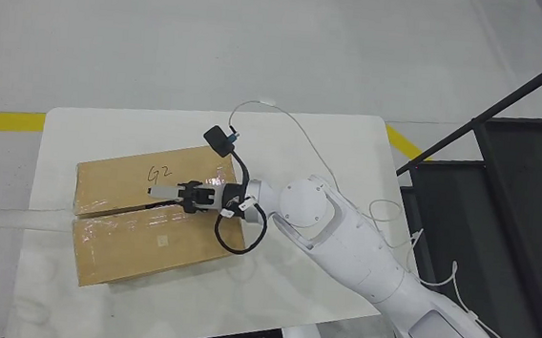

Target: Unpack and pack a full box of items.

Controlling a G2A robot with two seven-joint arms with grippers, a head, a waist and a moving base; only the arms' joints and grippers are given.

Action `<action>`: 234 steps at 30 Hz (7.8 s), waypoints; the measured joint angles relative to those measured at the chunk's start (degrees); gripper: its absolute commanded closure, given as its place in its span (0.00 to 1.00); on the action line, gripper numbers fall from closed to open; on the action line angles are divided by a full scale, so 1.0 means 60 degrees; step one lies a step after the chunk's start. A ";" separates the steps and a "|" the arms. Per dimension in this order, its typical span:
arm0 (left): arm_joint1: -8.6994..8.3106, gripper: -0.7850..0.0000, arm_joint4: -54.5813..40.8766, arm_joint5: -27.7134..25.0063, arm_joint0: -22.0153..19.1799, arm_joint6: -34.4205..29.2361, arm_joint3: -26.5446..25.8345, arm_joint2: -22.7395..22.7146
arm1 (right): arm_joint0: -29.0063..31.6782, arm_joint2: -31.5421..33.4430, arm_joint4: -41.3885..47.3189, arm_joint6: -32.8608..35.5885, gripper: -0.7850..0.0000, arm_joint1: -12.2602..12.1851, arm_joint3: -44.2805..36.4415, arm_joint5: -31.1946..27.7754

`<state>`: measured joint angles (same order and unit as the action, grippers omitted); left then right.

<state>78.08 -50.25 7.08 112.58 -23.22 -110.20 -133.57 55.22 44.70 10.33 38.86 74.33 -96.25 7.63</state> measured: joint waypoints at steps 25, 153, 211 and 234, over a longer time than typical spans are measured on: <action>0.0208 0.87 0.4690 -0.1311 0.1355 0.0182 -0.4018 0.1494 | 0.0577 0.0415 -0.0170 -0.0100 0.00 -0.0025 -0.0036 0.0399; -0.0177 0.53 1.1278 -0.1786 0.0428 0.2259 -0.3132 0.7876 | 0.3215 0.2839 -0.0049 -0.0091 0.00 -0.0524 -0.1659 -0.0706; -0.0591 0.00 0.5812 -0.5487 0.1036 0.0528 -0.1121 0.0783 | -0.2112 -0.1834 -0.0154 -0.0677 0.00 0.1097 -0.0221 0.1575; -0.0393 0.00 0.7446 -0.5058 0.0612 0.2839 -0.1170 0.1013 | -0.2331 -0.2288 0.0177 -0.0510 0.00 0.1427 0.0142 0.1290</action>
<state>75.73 -5.57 -23.26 116.25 -6.18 -117.22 -127.49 41.24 30.97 11.39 35.80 82.89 -95.40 15.37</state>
